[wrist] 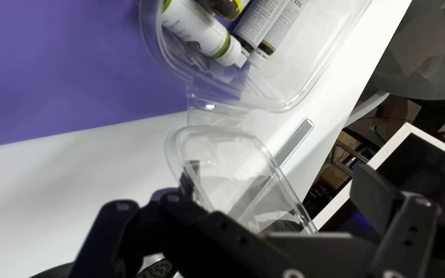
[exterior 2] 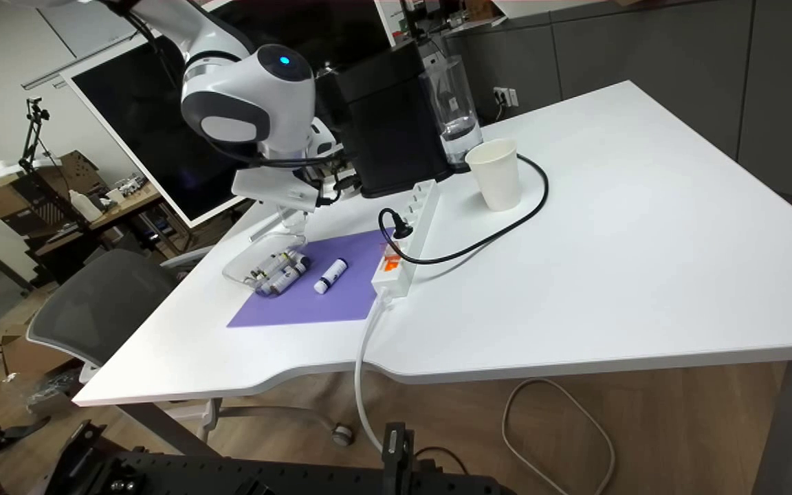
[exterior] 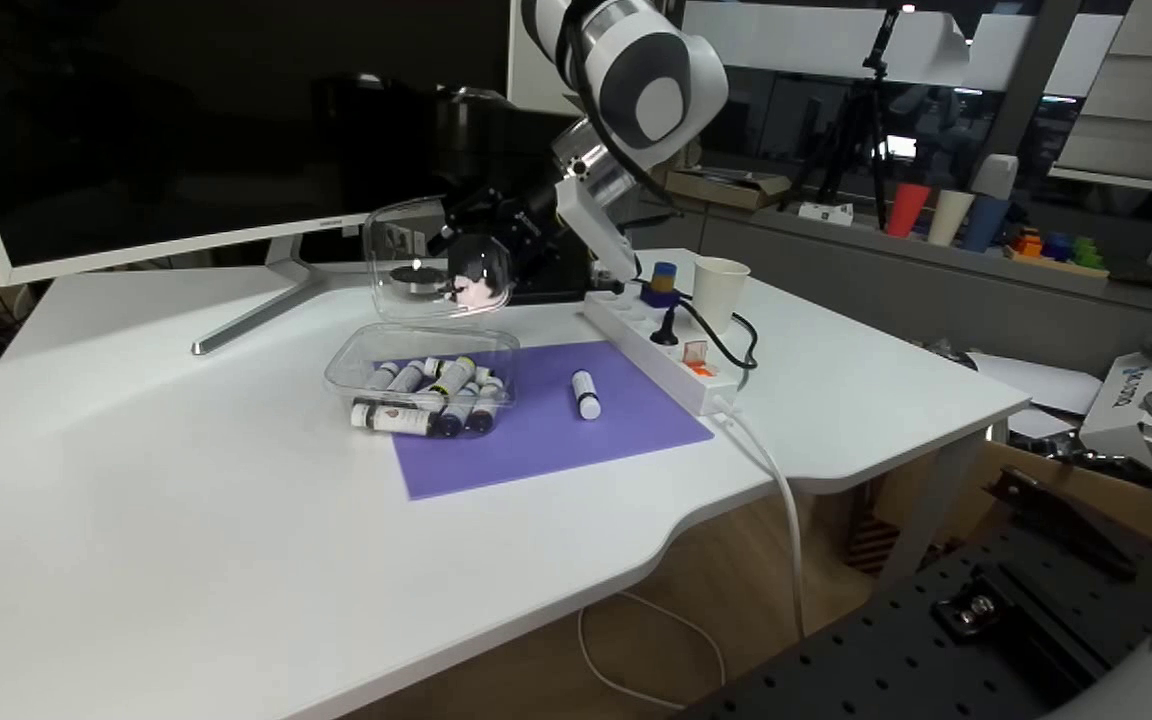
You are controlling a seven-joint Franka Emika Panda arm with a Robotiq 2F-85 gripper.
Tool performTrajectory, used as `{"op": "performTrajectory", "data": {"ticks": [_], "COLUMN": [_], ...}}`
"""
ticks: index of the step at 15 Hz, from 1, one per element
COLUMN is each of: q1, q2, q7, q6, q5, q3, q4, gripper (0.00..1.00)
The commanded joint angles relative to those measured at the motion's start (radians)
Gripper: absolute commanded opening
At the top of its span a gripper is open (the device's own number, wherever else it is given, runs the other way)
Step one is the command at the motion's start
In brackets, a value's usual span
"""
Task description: Close the clear container
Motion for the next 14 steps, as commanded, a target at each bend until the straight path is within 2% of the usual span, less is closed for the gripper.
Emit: {"op": "performTrajectory", "data": {"ticks": [1,7,14], "q1": [0.071,0.177,0.326], "q2": [-0.087,-0.171,-0.242], "q7": [0.015,0.085,0.211], "q6": [0.069,0.284,0.503], "q5": [-0.031,-0.147,-0.341], "q3": [-0.031,-0.018,-0.047], "q4": [-0.082,-0.187,-0.309], "gripper": [1.0,1.0,1.0]}}
